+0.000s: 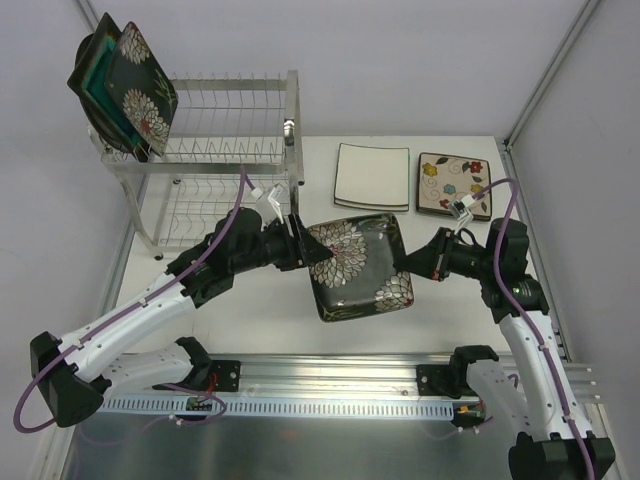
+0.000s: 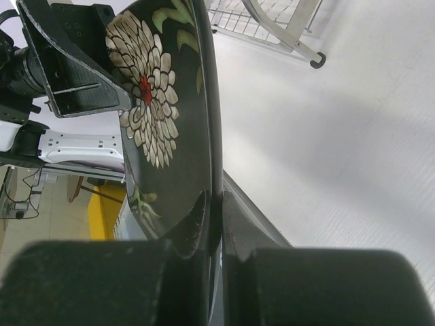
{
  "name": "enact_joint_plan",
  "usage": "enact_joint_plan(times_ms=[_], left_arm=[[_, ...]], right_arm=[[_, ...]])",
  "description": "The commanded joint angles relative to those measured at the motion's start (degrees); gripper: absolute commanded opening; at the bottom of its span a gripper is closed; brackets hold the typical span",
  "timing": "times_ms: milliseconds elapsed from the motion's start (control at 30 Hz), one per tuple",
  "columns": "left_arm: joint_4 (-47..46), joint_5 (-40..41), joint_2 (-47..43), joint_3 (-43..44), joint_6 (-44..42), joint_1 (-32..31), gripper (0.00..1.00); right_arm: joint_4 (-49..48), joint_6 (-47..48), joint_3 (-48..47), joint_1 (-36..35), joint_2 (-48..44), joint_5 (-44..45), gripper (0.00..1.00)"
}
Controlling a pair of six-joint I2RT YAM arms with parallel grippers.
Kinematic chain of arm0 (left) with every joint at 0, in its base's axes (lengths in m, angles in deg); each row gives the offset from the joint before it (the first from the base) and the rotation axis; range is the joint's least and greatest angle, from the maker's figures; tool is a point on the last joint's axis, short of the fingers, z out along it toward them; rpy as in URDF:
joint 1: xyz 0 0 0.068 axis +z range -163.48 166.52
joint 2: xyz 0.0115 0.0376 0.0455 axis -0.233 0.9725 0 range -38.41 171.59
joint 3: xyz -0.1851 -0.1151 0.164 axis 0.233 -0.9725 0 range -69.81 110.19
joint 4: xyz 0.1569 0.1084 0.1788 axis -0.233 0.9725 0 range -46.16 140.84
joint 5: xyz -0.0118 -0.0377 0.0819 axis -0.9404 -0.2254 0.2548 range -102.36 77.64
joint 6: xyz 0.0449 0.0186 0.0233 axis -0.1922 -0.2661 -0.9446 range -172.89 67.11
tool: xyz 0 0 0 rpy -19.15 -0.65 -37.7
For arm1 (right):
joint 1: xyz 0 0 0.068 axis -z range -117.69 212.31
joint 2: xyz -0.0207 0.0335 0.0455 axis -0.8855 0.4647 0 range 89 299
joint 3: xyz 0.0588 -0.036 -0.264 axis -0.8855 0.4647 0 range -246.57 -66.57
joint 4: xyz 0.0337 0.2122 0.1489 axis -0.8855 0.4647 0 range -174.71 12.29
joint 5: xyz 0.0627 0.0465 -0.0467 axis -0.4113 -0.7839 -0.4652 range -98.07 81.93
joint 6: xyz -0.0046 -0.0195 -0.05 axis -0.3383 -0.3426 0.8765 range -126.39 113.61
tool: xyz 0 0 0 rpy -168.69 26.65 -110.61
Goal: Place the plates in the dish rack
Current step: Pass the plate from the right arm to the left
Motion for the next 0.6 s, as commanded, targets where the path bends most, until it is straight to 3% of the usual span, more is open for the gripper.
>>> enact_joint_plan(times_ms=[0, 233, 333, 500, 567], left_arm=[[-1.96, -3.42, -0.21, 2.42, -0.42, -0.41, 0.44], [-2.14, -5.53, -0.21, 2.15, -0.33, -0.41, 0.36], [-2.05, -5.88, -0.3, 2.06, -0.33, -0.41, 0.27], [-2.23, -5.53, -1.09, 2.24, -0.6, -0.41, 0.01], [-2.23, -5.18, -1.18, 2.42, -0.86, -0.41, 0.0]], right_arm=[[-4.38, -0.87, -4.01, -0.33, -1.83, -5.85, 0.01], [-4.37, -0.96, -3.92, -0.41, -2.1, -5.67, 0.0], [-4.29, -0.96, -3.83, -0.41, -2.27, -5.67, 0.01], [-3.32, -0.43, -3.57, -0.41, -2.27, -4.8, 0.01], [-0.96, 1.23, -4.09, -0.41, -2.36, -3.57, 0.01]])
